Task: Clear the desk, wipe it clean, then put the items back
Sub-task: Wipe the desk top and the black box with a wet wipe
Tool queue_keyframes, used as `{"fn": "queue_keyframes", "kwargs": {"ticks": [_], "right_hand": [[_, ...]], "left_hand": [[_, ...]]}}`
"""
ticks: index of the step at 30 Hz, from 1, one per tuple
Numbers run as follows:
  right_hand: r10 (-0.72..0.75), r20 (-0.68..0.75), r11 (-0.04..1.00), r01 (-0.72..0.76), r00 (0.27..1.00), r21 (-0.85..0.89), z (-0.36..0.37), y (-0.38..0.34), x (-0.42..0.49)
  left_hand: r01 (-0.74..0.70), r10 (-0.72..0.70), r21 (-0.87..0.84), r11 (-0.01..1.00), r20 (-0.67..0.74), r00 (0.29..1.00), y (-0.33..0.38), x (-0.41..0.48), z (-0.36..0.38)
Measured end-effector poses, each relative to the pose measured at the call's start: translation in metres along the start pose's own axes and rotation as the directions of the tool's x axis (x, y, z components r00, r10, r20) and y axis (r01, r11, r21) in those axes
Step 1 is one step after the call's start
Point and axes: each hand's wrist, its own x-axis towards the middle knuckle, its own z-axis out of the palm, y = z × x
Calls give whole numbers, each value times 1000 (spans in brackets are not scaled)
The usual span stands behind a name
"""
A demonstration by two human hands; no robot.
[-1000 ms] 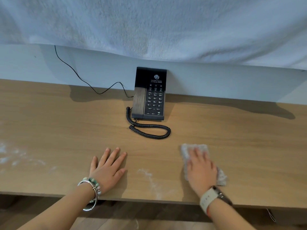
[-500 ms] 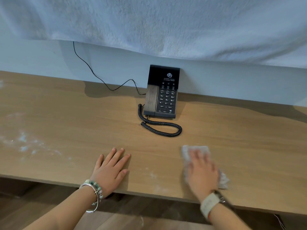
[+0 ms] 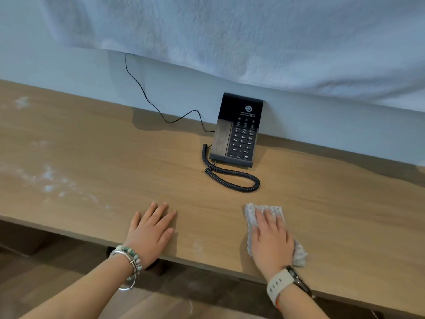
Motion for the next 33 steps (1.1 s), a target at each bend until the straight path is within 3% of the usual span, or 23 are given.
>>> {"fn": "queue_keyframes", "kwargs": {"ticks": [2,4,6,7,9,11,13,14,16,19,22,25,28,30,33], "right_hand": [[-222,46,975,221,974,34,11,-38,-17],[-457,121,889,452,881,68,22,-72,-37],[-583,192,809,586,789,51,23,-79,-42],[-594,190,798,602,782,15,18,-71,-36],[-457,136,885,465,879,-27,8,-36,-13],[-189,64,981,191,980,-42,-2,2,5],[-28,26,998,30,999,-57,2,8,9],[-50,12,997,51,999,-61,8,-3,3],[-230,57,973,231,971,-7,19,-38,-21],[-504,119,863,502,855,48,30,-67,-47],[-476,94,878,479,874,-5,11,-33,-20],[-106,38,993,108,994,-45,-1,35,8],[164,-31,986,-164,986,-20,-5,58,8],[87,-63,995,-90,994,-43,6,32,-6],[-240,-27,971,240,970,-1,23,-20,-32]], "left_hand": [[3,-3,-6,1000,0,1000,1,1,-1],[12,-12,-46,999,2,1000,2,1,-2],[19,-19,-62,998,-2,1000,3,0,-3],[21,-21,-76,997,-7,1000,3,0,-4],[22,-24,-131,991,-12,1000,3,-1,-5],[35,-37,-163,986,-12,999,3,-2,-5],[49,-51,-156,987,-13,999,3,-2,-5],[50,-52,-143,988,-14,999,3,-2,-4],[46,-47,-110,993,-10,999,3,-2,-3],[56,-56,-55,997,3,998,5,-2,-4],[56,-56,8,998,9,998,6,-1,-2],[50,-50,-18,999,-5,999,4,0,2],[49,-48,-25,999,3,999,4,0,2],[54,-54,-7,999,-2,999,5,0,2],[64,-64,38,997,-21,998,5,-1,4]]}}
